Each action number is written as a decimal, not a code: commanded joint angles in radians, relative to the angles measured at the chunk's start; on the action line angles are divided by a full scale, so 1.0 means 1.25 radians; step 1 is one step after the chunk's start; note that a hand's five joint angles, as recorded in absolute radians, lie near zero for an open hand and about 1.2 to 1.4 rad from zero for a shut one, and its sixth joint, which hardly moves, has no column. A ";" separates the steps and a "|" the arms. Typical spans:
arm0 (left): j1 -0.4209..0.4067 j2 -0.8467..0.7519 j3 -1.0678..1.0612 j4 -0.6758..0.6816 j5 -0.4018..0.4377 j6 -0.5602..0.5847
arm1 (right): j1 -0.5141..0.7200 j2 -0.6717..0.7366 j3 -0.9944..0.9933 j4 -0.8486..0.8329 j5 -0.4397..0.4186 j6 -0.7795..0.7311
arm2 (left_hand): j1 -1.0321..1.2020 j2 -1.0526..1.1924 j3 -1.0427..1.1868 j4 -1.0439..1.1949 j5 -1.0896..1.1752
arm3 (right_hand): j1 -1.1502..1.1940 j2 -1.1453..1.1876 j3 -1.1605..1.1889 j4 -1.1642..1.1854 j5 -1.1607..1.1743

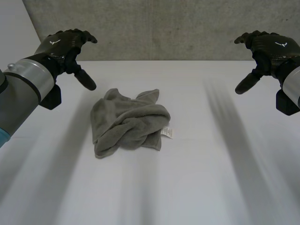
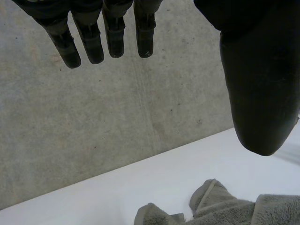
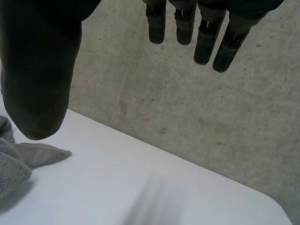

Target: Fold the towel.

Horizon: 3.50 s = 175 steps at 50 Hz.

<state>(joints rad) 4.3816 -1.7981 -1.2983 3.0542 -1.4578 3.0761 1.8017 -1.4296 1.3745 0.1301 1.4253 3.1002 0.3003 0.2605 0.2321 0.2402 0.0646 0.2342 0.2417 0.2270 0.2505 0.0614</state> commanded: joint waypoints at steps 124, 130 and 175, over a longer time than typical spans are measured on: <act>-0.040 -0.032 -0.202 0.162 0.144 -0.032 | 0.242 0.227 0.136 -0.086 -0.277 -0.087 | -0.001 0.031 -0.046 -0.053 0.048 | 0.205 0.199 -0.042 -0.061 0.204; -0.047 -0.067 -0.209 0.161 0.148 -0.033 | 0.218 0.132 0.130 -0.071 -0.276 -0.080 | -0.001 0.031 -0.046 -0.053 0.048 | -0.048 -0.054 -0.042 -0.061 -0.049; -0.222 -0.292 -0.180 0.209 0.132 0.021 | -0.051 0.267 0.164 -0.129 -0.340 -0.155 | 0.008 0.040 -0.046 -0.053 0.057 | 0.052 0.046 -0.042 -0.061 0.050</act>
<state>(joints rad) 4.1240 -2.1150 -1.5579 3.3118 -1.2918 3.0909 1.6939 -1.1688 1.6433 0.0010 0.9781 2.8687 0.4068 0.3476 0.2321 0.2402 0.1347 0.2458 0.2432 0.2269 0.2505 0.0640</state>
